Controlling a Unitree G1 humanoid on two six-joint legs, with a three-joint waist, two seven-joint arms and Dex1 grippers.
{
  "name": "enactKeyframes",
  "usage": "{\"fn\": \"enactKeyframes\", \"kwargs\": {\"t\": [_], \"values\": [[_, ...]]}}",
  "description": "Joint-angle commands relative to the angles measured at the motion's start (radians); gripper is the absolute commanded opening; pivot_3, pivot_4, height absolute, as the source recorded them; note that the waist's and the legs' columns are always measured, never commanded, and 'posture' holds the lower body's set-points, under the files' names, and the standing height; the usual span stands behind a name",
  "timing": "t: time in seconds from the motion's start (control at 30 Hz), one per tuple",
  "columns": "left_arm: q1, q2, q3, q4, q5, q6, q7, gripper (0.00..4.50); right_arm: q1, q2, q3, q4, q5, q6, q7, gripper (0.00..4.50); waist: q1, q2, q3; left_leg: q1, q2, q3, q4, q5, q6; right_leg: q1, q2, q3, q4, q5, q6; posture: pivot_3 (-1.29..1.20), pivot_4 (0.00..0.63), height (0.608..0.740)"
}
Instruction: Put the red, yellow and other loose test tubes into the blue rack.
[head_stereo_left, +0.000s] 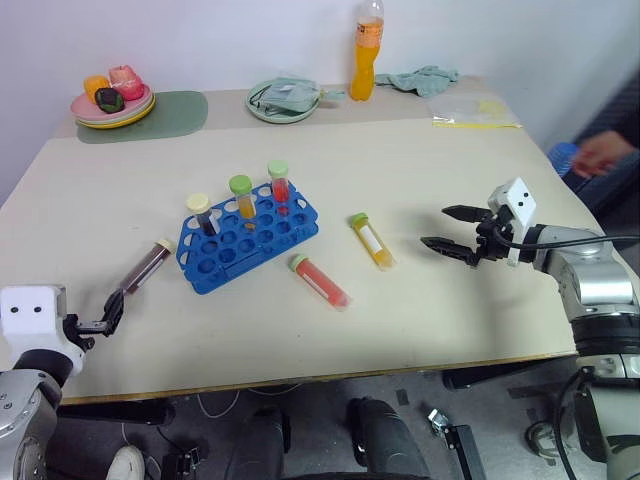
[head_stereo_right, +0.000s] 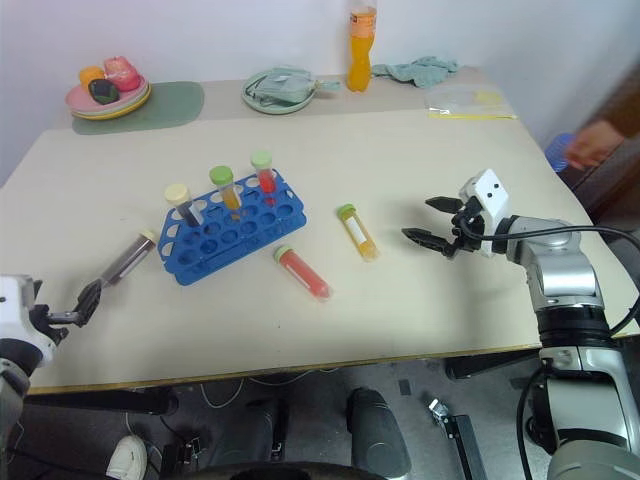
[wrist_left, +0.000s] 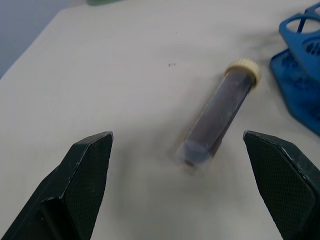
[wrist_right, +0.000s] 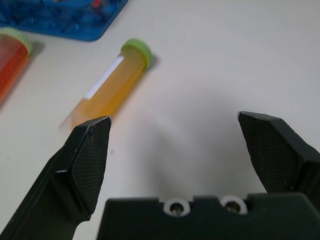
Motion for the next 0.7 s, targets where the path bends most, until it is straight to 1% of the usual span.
{"fn": "enactKeyframes", "kwargs": {"t": [0.03,0.17,0.43,0.57,0.7], "values": [[-0.002,0.014,0.001,-0.013,0.005,0.0,-0.005,4.3,-0.001,-0.01,-0.032,-0.047,0.022,-0.003,-0.003,4.5,0.0,0.0,0.0,0.0,0.0,0.0,0.0,0.0,0.0,0.0,0.0,0.0,0.0,0.0,0.0,0.0,0.15,0.74],[-0.013,0.012,-0.005,-0.012,0.003,0.0,-0.004,4.3,-0.004,-0.007,-0.027,-0.054,0.025,0.003,-0.006,4.5,-0.002,0.0,0.0,0.0,0.0,0.0,0.0,0.0,0.0,0.0,0.0,0.0,0.0,0.0,0.0,0.0,0.15,0.74],[-0.013,0.007,-0.037,-0.012,0.006,-0.018,-0.025,4.3,0.021,-0.006,-0.014,-0.168,0.055,0.115,-0.03,4.5,0.0,0.0,0.0,0.0,0.0,0.0,0.0,0.0,0.0,0.0,0.0,0.0,0.0,0.0,0.0,0.0,0.15,0.74],[-0.022,0.013,-0.065,-0.011,0.004,-0.042,-0.054,4.3,0.012,-0.007,-0.012,-0.276,0.111,0.256,-0.035,4.5,0.001,0.0,0.0,0.0,0.0,0.0,0.0,0.0,0.0,0.0,0.0,0.0,0.0,0.0,0.0,0.0,0.15,0.74],[0.011,0.031,-0.125,-0.054,-0.02,-0.079,-0.154,4.3,-0.059,-0.027,0.015,-0.471,0.221,0.54,-0.062,4.5,-0.002,0.0,0.0,0.0,0.0,0.0,0.0,0.0,0.0,0.0,0.0,0.0,0.0,0.0,0.0,0.0,0.15,0.74]]}}
